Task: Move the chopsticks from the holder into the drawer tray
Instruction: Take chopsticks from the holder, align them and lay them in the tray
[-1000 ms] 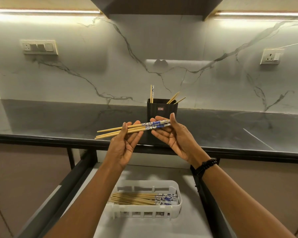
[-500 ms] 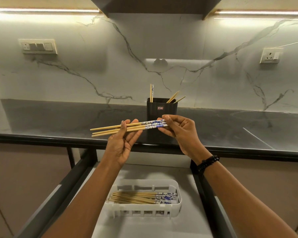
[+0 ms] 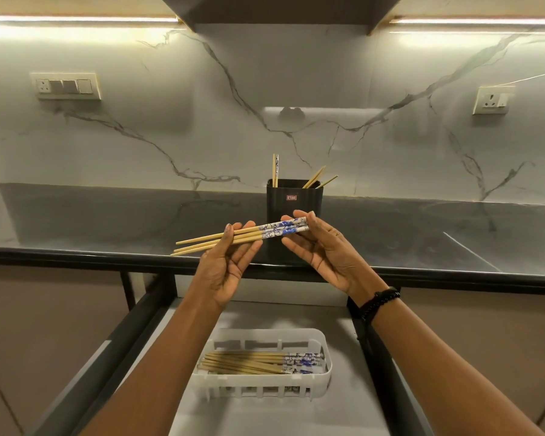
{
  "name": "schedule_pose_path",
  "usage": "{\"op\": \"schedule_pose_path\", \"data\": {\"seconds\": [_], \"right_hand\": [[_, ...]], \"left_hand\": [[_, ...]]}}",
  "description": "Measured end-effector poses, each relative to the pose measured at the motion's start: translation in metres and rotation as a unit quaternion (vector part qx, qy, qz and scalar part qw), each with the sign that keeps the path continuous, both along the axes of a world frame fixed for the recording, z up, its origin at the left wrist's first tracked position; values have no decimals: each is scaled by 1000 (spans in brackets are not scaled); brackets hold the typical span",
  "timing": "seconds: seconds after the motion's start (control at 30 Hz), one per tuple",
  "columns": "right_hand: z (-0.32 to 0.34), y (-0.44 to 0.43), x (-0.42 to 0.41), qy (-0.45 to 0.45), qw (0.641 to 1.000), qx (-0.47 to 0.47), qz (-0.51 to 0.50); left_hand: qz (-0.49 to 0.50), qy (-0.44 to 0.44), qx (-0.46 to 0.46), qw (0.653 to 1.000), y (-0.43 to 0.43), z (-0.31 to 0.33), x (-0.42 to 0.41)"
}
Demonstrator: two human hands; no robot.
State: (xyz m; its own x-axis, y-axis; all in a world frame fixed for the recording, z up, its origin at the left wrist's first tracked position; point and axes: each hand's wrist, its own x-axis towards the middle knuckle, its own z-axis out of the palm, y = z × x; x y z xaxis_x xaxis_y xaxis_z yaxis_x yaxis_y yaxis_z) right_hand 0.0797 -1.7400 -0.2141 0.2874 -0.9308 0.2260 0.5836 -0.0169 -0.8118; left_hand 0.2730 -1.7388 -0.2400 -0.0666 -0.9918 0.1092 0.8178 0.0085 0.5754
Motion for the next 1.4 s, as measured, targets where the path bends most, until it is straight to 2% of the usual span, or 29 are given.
{"op": "schedule_pose_path", "data": {"seconds": [0.37, 0.47, 0.6, 0.7, 0.8, 1.03, 1.17, 1.27, 1.4], "right_hand": [[-1, 0, -4, 41, 999, -6, 10], [0, -3, -7, 91, 995, -40, -15], [6, -1, -6, 179, 978, -91, -60], [7, 0, -3, 245, 950, -142, -129], [5, -3, -3, 269, 934, -161, -170], [2, -7, -14, 209, 967, -82, -123], [-1, -6, -16, 85, 996, -28, -30], [-6, -5, -14, 38, 999, -20, -9], [-9, -5, -11, 29, 999, -14, -4]], "left_hand": [[-28, 18, 2, 999, 0, -3, 4], [-9, 17, 4, 1000, -1, -4, 5], [12, 17, 13, 1000, -3, -6, 6], [14, 7, 11, 1000, -3, -6, 6], [11, -13, 4, 1000, -4, -6, 7], [7, -37, -4, 999, -5, -4, 10], [10, -13, 3, 1000, -6, -6, 10], [1, -9, 2, 1000, -5, -5, 9], [-14, -12, 4, 1000, -5, -6, 8]]}}
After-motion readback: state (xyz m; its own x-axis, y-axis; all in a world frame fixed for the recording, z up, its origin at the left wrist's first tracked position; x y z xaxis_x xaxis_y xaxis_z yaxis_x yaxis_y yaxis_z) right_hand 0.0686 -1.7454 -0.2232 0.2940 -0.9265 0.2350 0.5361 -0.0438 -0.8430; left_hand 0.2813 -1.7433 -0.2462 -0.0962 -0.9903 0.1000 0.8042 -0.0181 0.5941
